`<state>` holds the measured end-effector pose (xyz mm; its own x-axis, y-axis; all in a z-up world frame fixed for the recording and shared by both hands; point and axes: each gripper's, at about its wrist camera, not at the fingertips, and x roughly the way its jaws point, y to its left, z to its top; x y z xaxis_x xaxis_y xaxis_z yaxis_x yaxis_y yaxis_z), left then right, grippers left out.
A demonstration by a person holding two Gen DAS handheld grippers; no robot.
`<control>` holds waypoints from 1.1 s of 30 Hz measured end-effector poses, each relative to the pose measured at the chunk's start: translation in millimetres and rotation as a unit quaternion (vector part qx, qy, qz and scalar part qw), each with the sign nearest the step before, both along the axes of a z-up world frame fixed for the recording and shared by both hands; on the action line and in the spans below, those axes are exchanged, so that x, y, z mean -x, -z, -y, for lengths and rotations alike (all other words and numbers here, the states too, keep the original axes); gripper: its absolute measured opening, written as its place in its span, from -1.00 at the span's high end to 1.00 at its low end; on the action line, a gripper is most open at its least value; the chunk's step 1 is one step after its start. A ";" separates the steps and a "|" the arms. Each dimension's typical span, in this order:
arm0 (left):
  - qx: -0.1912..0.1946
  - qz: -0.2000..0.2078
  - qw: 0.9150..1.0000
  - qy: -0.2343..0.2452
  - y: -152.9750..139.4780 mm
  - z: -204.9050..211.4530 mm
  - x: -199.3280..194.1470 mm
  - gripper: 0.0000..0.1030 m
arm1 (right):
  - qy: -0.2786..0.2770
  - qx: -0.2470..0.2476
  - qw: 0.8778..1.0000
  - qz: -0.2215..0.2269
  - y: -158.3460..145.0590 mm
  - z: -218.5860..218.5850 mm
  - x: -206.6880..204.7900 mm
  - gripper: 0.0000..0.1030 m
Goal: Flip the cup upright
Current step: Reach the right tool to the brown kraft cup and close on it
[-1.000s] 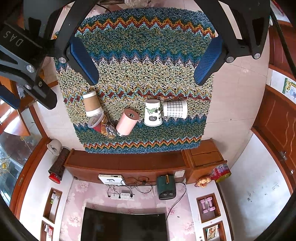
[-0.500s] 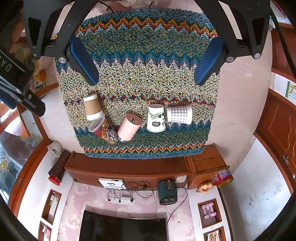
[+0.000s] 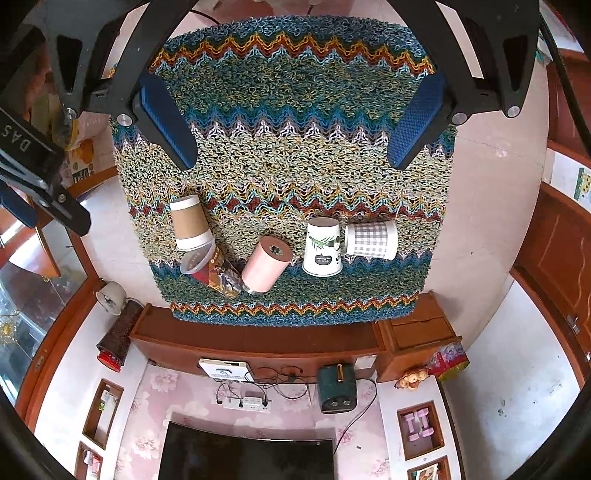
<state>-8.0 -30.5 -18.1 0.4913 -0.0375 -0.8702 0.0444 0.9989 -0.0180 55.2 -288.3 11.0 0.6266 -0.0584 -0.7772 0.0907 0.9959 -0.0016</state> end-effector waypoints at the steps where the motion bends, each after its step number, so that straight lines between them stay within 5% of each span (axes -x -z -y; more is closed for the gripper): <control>1: -0.001 0.001 1.000 0.001 2.2 2.3 1.1 -0.99 | -0.007 0.001 1.000 -0.002 3.7 -0.1 -1.4 -1.00; 10: -0.006 0.006 1.000 0.014 20.5 22.5 6.1 -0.99 | -0.042 -0.049 0.997 -0.050 42.0 16.5 -22.2 -1.00; 17: 0.007 -0.013 1.000 0.009 35.8 36.5 1.6 -0.99 | -0.058 0.012 0.996 -0.068 63.4 18.4 -36.1 -1.00; 23: -0.025 0.008 1.000 -0.006 41.4 45.2 4.2 -0.99 | -0.083 0.017 0.992 -0.089 90.2 18.7 -64.5 -1.00; 33: -0.023 -0.014 0.998 -0.054 64.5 36.2 3.2 -0.99 | -0.100 0.027 0.983 -0.154 155.5 14.4 -130.4 -0.87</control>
<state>-11.2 -66.7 -82.6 0.4664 0.0546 -0.8829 -0.0640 0.9976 0.0278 185.6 -302.7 -144.5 0.3653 -0.0034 -0.9309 -0.1206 0.9914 -0.0509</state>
